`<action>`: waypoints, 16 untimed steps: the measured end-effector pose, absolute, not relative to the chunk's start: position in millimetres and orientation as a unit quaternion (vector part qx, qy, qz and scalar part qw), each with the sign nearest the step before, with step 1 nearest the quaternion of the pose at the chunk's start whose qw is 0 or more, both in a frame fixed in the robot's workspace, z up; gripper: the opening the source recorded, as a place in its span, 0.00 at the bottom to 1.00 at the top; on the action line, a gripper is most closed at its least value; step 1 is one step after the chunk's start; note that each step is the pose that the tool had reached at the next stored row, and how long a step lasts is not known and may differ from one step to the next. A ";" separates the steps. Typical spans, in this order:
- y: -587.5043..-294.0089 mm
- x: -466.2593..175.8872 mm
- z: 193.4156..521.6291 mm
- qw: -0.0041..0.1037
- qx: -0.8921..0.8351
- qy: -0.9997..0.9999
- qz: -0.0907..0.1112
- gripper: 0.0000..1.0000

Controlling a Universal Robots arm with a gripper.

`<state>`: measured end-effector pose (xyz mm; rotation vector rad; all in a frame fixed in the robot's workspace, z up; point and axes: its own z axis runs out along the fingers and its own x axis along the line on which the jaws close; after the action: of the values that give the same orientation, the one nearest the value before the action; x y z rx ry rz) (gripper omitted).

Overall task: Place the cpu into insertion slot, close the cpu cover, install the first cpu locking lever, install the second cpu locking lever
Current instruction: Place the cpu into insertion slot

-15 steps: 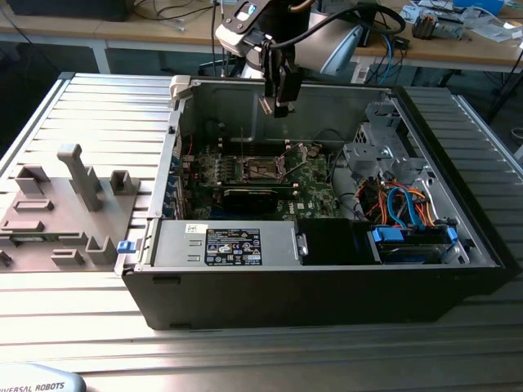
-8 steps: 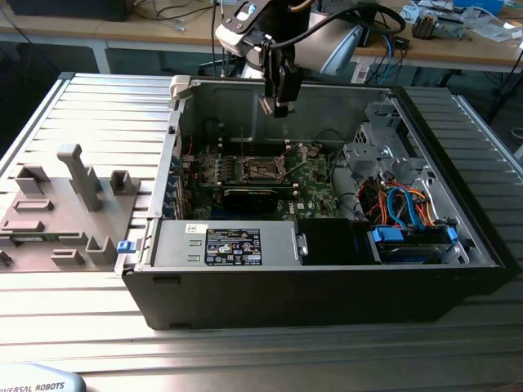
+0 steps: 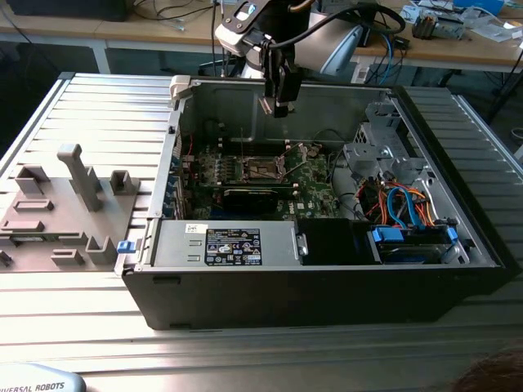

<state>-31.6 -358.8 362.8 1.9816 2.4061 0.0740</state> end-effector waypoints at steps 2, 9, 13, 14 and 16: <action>-358.8 -31.6 362.8 0.012 0.636 0.771 0.024 0.54; -358.8 -31.6 362.8 0.012 0.638 0.770 0.024 0.54; -358.8 -31.6 362.8 0.012 0.639 0.769 0.024 0.54; -358.8 -31.6 362.8 0.012 0.639 0.769 0.024 0.54; -358.8 -31.7 362.8 0.012 0.639 0.769 0.024 0.54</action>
<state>-31.7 -358.8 362.8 1.9932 2.3962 0.0737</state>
